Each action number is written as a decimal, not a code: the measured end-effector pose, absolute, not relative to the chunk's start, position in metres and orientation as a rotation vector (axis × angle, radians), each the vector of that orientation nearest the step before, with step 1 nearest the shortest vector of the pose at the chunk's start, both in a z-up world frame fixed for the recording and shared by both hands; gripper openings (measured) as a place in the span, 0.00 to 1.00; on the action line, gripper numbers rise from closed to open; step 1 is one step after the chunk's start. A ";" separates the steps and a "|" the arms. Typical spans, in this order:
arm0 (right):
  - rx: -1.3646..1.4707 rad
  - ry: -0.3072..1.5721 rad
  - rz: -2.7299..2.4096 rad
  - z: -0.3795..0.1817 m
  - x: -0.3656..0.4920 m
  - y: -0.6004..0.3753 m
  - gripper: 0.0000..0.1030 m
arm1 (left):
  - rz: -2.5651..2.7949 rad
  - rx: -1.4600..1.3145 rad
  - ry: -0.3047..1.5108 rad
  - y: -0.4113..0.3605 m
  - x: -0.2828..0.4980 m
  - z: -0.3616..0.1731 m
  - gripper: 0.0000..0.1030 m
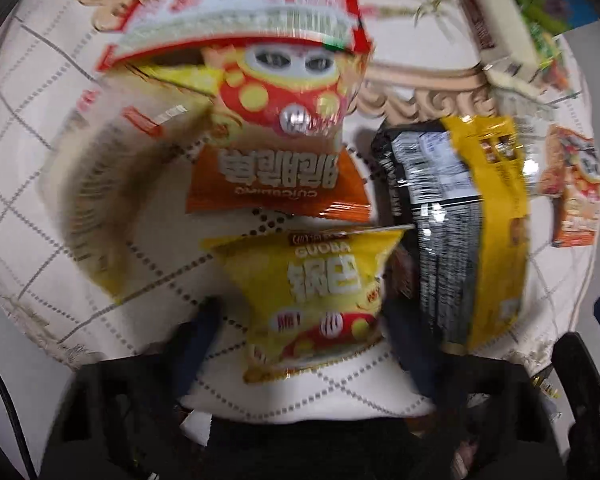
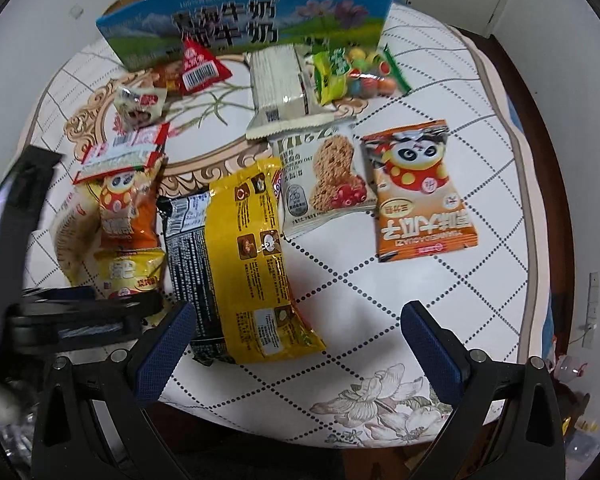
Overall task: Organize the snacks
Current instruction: 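Grasp the yellow GUOBA bag with left tool while right grasps black-yellow bag, then carry both bags into the cardboard box and open both tools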
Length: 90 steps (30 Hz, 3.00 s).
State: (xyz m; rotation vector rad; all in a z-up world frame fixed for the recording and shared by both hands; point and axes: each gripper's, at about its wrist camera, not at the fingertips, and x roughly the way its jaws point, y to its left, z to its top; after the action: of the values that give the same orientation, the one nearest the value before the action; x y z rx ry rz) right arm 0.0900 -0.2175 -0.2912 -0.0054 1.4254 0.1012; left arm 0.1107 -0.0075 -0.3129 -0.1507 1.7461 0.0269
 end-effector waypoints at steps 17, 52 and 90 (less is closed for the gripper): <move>-0.111 1.601 0.245 -0.364 0.119 -0.142 1.00 | 0.122 -0.121 1.683 0.040 0.081 -0.308 0.57; 0.146 1.570 0.048 -0.313 0.065 -0.127 0.85 | -0.013 -0.138 1.600 0.054 0.083 -0.293 0.44; 0.197 1.416 0.187 -0.219 0.474 -0.180 0.85 | -0.084 -0.115 1.530 -0.012 0.517 -0.210 0.44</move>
State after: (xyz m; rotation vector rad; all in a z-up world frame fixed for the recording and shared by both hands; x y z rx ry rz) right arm 0.4738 -0.1803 -0.2190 0.1972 1.4158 0.1871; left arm 0.5171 -0.0123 -0.2104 -0.1153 1.5301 -0.0841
